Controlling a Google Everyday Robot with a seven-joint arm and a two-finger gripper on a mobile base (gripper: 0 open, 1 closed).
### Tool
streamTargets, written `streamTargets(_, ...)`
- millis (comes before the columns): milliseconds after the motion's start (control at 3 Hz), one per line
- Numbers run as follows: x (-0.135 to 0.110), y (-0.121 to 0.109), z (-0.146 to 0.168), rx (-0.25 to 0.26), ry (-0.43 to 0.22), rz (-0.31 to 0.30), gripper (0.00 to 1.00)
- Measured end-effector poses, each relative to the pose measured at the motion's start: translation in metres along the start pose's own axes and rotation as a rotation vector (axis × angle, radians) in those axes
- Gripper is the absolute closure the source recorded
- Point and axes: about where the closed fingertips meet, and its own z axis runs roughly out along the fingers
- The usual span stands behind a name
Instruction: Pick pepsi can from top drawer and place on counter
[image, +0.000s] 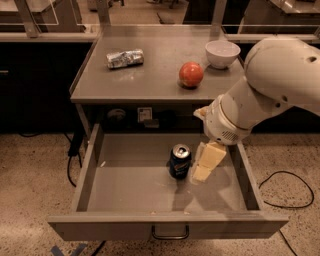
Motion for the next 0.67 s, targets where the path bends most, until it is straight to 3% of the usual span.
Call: streamTargets(667, 0.001, 0.003, 0.014, -0.019, 0.006, -0.001, 0.00)
